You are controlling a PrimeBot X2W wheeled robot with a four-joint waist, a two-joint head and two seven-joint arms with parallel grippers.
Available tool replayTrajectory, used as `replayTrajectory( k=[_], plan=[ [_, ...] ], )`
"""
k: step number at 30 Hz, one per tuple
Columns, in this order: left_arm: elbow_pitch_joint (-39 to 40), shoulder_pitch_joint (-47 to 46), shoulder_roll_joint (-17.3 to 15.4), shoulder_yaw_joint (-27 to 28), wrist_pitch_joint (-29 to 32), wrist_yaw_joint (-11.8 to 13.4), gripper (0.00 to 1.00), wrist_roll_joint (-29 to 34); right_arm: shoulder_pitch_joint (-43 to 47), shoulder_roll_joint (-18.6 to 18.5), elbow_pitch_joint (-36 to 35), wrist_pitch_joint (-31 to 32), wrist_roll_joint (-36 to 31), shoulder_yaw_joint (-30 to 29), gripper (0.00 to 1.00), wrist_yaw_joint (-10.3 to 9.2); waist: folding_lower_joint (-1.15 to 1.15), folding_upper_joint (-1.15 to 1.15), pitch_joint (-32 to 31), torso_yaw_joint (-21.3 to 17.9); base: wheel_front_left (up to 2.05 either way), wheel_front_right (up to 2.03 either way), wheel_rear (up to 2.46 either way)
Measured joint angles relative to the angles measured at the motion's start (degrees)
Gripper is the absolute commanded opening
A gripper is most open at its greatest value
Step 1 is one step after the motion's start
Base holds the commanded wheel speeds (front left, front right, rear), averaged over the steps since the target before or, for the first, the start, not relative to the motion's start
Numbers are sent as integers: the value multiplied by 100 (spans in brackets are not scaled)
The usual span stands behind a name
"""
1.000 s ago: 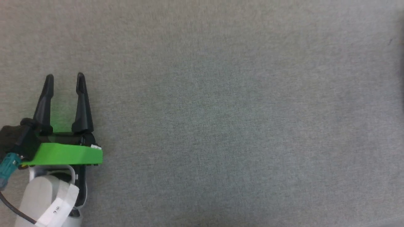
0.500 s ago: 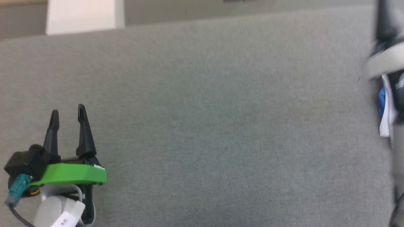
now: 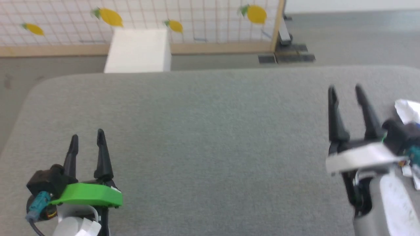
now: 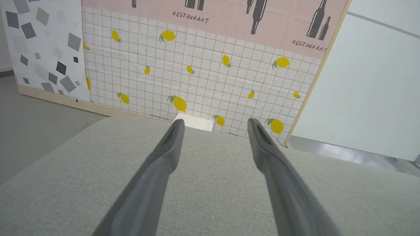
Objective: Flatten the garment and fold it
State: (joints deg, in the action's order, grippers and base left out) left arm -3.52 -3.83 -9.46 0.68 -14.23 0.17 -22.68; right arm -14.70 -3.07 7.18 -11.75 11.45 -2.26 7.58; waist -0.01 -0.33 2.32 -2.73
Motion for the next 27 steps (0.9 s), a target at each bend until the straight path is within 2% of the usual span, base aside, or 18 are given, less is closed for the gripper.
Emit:
replayTrajectory(
  k=[4,12,19,27],
  plan=[
    [-107,79,31,-76,-4,8,100,21,454,5,261,-143,264,118,100,0,0,0,-239,142,0,0,0],
    [-350,180,44,-392,-5,-5,100,354,1014,13,525,-247,219,34,100,0,0,0,-567,270,0,0,0],
    [-560,307,42,-608,3,-4,100,466,1254,12,610,-250,118,-33,100,0,0,0,-652,230,0,0,0],
    [-701,377,104,-635,90,-7,100,325,1277,12,657,-290,131,-47,100,0,0,0,-640,179,0,0,0]
  ],
)
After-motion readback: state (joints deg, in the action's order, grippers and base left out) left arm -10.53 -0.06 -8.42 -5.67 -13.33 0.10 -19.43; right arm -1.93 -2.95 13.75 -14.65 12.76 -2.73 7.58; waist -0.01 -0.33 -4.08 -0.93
